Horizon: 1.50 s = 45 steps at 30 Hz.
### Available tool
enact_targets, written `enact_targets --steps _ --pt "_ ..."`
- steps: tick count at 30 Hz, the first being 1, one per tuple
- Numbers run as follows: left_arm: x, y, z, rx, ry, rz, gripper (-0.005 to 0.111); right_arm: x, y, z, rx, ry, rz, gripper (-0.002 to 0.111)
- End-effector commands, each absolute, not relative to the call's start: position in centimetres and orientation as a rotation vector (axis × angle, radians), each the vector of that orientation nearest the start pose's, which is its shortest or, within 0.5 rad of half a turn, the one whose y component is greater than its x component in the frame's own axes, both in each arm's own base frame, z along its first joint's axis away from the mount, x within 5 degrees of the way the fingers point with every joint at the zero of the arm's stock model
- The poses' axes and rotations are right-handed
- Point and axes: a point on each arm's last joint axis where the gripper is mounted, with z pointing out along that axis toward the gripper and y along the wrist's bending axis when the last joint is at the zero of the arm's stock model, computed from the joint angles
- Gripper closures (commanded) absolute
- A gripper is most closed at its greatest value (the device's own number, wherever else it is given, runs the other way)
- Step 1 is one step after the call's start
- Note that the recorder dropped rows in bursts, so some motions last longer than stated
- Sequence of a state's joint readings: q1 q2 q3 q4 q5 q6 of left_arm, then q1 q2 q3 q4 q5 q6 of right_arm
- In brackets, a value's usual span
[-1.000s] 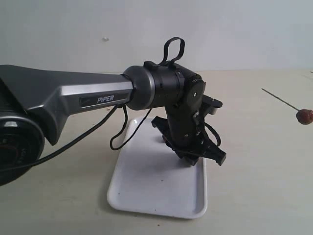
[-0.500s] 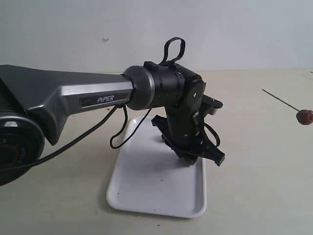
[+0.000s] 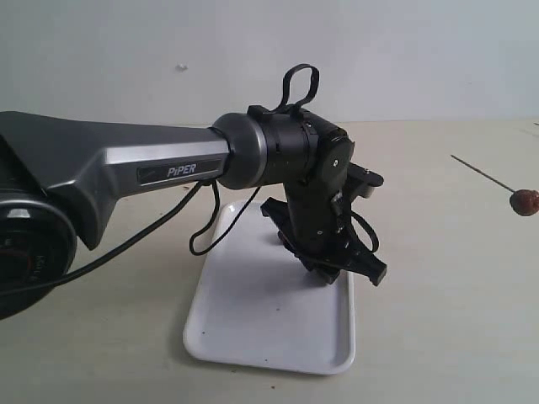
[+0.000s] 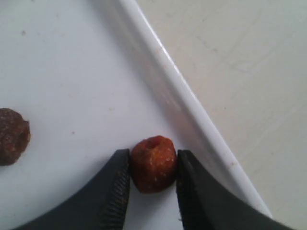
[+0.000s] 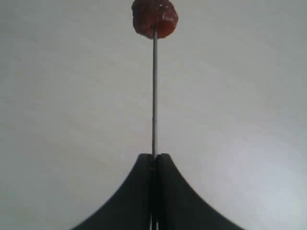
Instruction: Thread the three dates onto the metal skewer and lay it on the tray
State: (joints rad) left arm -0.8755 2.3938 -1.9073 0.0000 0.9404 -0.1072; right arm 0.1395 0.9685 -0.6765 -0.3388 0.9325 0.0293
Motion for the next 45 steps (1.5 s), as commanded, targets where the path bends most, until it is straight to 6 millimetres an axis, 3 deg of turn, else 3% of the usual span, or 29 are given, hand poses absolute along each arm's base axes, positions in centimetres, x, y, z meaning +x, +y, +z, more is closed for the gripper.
enact_targets --steps 1,12,19,28,45 --pt "31.6 -37.9 12.1 1.105 2.719 -0.15 0.073 16.3 -0.3 26.9 -0.327 2.64 -0.377 0.108" --pt "31.6 -37.9 12.1 1.105 2.719 -0.15 0.074 16.3 -0.3 26.9 -0.327 2.64 -0.377 0.108" --pt "31.6 -37.9 12.1 1.105 2.718 -0.149 0.092 16.3 -0.3 26.9 -0.327 2.64 -0.377 0.108" --pt "31.6 -37.9 12.1 1.107 2.722 -0.146 0.08 16.3 -0.3 26.9 -0.327 2.64 -0.377 0.108" --pt "31.8 -37.3 14.5 1.137 2.665 -0.066 0.081 16.3 -0.3 26.9 -0.327 2.64 -0.377 0.108"
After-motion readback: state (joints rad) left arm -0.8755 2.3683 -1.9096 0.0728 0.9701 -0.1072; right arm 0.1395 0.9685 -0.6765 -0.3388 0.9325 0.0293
